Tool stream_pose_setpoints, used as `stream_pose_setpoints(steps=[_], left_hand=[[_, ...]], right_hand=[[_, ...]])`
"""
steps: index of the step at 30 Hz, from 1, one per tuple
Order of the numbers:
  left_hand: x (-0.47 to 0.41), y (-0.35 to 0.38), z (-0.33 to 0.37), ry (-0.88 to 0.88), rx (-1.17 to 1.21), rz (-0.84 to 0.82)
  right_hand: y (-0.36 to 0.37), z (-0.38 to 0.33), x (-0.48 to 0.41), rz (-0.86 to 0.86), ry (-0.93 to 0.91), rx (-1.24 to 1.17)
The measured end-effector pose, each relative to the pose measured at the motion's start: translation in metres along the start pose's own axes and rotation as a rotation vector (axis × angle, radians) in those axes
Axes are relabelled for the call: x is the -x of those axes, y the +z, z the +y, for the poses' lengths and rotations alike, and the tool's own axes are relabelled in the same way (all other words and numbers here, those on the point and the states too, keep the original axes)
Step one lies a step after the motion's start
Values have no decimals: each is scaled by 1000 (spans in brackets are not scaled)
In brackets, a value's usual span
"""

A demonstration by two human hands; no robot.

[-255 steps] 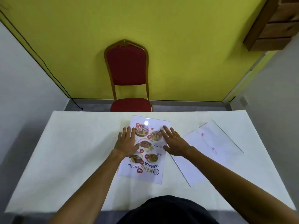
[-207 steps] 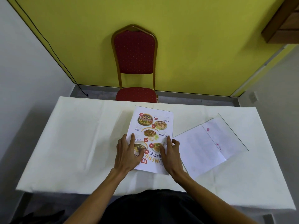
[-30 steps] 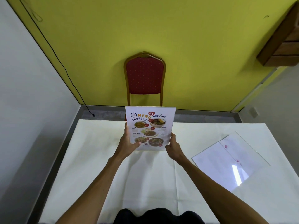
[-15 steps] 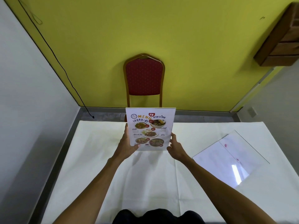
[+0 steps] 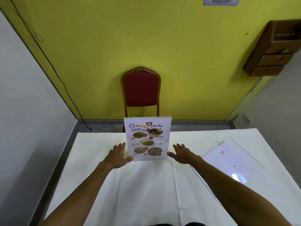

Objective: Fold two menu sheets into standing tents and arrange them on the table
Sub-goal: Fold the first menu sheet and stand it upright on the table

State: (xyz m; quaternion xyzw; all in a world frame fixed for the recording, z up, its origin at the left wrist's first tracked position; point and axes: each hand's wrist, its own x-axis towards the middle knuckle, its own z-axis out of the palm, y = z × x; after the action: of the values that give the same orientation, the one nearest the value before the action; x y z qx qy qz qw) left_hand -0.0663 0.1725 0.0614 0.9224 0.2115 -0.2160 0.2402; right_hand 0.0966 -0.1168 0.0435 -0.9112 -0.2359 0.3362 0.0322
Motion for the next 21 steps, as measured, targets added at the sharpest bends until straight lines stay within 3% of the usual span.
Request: stream_pose_setpoints(steps=[11,21], left_hand=[[16,37,6,-19,-163,-162],[31,64,45,4,-160,-169]], right_hand=[[31,1,24,-46,34,-6],[32,38,42,14,-31,9]])
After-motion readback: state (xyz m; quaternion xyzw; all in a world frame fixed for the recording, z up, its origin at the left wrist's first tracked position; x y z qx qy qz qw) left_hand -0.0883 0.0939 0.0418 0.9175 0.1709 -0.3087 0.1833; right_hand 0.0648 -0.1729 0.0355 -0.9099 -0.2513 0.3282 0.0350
